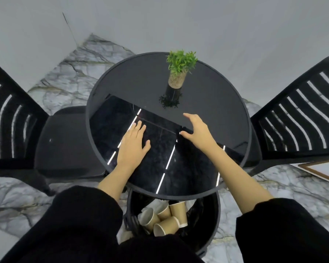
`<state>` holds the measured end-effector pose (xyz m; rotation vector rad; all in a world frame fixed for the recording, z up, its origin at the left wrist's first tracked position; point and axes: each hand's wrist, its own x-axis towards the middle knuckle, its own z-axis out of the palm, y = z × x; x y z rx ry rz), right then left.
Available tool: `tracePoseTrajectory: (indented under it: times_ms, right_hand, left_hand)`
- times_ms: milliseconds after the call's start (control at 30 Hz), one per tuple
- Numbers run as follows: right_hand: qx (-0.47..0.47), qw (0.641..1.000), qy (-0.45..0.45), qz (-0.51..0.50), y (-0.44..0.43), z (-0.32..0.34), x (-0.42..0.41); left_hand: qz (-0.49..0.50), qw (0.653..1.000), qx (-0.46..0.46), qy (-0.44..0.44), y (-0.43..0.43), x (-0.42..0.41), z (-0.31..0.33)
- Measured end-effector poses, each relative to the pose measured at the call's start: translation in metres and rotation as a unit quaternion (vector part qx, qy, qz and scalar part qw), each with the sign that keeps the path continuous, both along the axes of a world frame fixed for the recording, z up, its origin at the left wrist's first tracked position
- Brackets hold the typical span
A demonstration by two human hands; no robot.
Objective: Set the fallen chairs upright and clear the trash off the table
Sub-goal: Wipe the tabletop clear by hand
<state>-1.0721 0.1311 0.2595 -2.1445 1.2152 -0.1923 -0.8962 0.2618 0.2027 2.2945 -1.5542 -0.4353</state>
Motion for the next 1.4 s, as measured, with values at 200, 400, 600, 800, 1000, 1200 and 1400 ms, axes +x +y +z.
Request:
tracePoseTrajectory:
  times_ms: [200, 400, 600, 800, 1000, 1200, 1400]
  right_hand:
    - [0.033, 0.995, -0.050, -0.081, -0.053, -0.021, 0.039]
    - [0.036, 0.977, -0.129, -0.168, -0.118, -0.023, 0.082]
    - [0.089, 0.962, -0.165, -0.198, -0.154, -0.034, 0.109]
    - [0.052, 0.945, -0.209, -0.248, -0.136, -0.033, 0.109]
    - [0.045, 0.943, -0.249, -0.218, -0.078, -0.018, 0.077]
    - [0.042, 0.949, -0.232, -0.211, -0.038, -0.030, 0.056]
    - [0.062, 0.954, -0.222, -0.193, -0.034, -0.033, 0.057]
  left_hand:
    - [0.005, 1.000, 0.001, 0.010, -0.004, 0.001, -0.002]
    - [0.007, 1.000, 0.014, 0.008, -0.005, 0.003, -0.005]
    - [0.007, 1.000, 0.021, -0.010, -0.005, 0.003, -0.009]
    - [0.006, 1.000, 0.021, -0.005, -0.005, 0.003, -0.008]
    - [0.008, 1.000, 0.018, -0.013, -0.006, 0.003, -0.008]
    - [0.008, 1.000, 0.015, -0.009, -0.006, 0.003, -0.008]
    - [0.007, 1.000, 0.004, -0.002, -0.007, 0.005, -0.008]
